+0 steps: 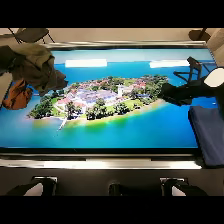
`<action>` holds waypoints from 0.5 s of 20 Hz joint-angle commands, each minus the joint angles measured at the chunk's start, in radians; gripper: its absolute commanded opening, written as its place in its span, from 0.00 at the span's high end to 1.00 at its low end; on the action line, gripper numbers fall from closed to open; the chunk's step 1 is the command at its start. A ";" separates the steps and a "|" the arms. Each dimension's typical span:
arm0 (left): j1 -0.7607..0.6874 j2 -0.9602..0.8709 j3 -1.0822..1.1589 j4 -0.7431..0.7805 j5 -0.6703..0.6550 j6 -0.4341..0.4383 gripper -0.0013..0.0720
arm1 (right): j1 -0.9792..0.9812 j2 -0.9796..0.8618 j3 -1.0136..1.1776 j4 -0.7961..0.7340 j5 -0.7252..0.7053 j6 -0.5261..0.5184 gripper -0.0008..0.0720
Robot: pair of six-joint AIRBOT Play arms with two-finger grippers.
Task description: Fold the shirts.
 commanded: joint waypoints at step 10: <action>-0.776 -0.032 -0.296 0.009 -0.076 0.001 0.95 | -0.001 0.392 0.003 -0.291 0.212 -0.008 0.32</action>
